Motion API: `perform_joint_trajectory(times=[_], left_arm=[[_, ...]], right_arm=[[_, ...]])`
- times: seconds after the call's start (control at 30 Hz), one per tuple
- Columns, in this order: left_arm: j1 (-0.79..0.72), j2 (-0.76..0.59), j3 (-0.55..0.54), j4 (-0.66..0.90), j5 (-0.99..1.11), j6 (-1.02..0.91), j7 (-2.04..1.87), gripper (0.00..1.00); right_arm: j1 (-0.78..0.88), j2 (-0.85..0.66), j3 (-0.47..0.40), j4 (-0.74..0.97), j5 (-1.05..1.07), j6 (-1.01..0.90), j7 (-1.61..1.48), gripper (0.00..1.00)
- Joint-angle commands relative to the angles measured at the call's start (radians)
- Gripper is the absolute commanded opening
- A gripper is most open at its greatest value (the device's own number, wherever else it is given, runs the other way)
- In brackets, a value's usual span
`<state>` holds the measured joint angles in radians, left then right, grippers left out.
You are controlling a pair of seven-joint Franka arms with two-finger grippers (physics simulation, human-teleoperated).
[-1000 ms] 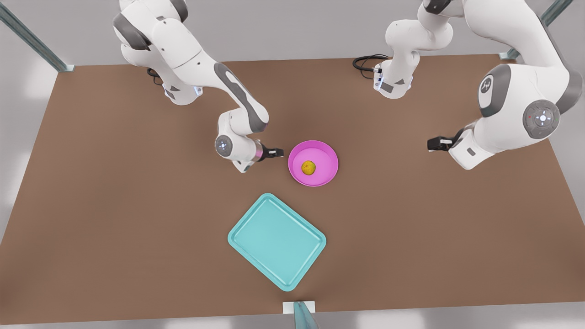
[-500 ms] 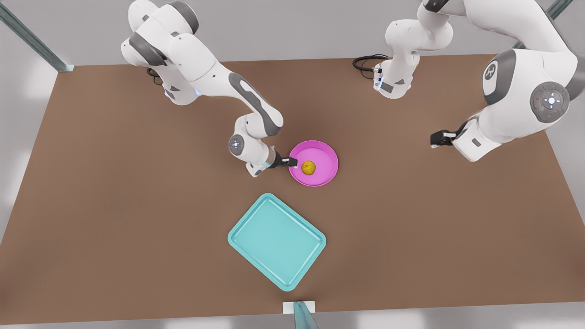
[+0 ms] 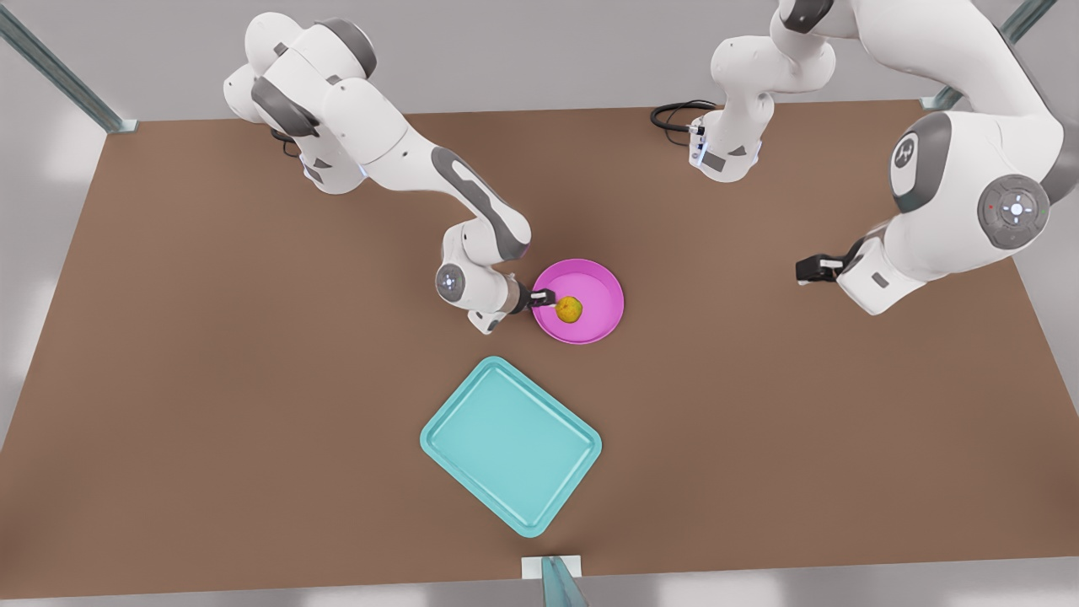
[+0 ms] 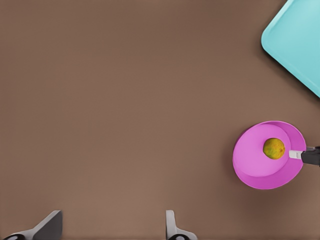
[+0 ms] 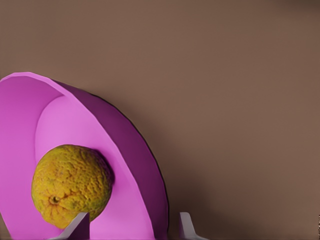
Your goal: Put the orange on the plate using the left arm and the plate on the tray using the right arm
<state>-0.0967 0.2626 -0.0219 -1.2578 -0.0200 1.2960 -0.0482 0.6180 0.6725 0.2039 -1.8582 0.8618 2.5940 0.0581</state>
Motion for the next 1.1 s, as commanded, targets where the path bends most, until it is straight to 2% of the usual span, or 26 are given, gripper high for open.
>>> perform_joint_trajectory(times=[0.0, 0.07, 0.1, 0.3, 0.4, 0.7, 0.9, 0.97, 1.07], left_arm=[[0.000, -0.002, -0.001, 0.000, 0.000, 0.005, 0.008, 1.00], [0.000, -0.002, -0.001, 0.001, -0.001, 0.006, 0.008, 1.00], [-0.001, -0.005, -0.001, 0.001, 0.000, 0.005, 0.007, 1.00], [-0.001, -0.009, -0.001, 0.001, -0.001, 0.005, 0.007, 1.00], [-0.001, -0.006, -0.001, 0.001, -0.001, 0.005, 0.007, 1.00], [-0.001, -0.002, -0.001, 0.006, -0.001, 0.006, 0.007, 1.00], [-0.001, -0.005, -0.004, 0.006, -0.001, 0.005, -0.004, 1.00], [-0.001, -0.003, -0.004, 0.006, 0.000, 0.005, -0.004, 1.00], [-0.001, 0.000, -0.004, 0.006, 0.000, 0.006, -0.004, 1.00]], right_arm=[[-0.003, -0.001, 0.000, 0.001, -0.001, -0.031, -0.087, 0.70], [-0.004, 0.007, -0.003, -0.001, -0.001, -0.032, -0.103, 0.60], [-0.006, 0.012, -0.003, -0.001, 0.000, -0.031, -0.107, 0.50], [-0.009, 0.013, -0.005, 0.017, 0.002, -0.066, -0.098, 0.33], [-0.004, 0.012, -0.005, 0.019, 0.000, -0.064, -0.100, 0.21], [-0.043, -0.007, -0.011, 0.089, 0.002, -0.141, -0.098, 0.21], [-0.213, -0.056, -0.011, 0.137, 0.003, -0.181, -0.095, 0.21], [-0.242, -0.033, -0.032, 0.203, 0.005, -0.180, -0.061, 0.21], [-0.244, 0.107, -0.112, 0.395, 0.008, -0.180, -0.047, 0.21]])
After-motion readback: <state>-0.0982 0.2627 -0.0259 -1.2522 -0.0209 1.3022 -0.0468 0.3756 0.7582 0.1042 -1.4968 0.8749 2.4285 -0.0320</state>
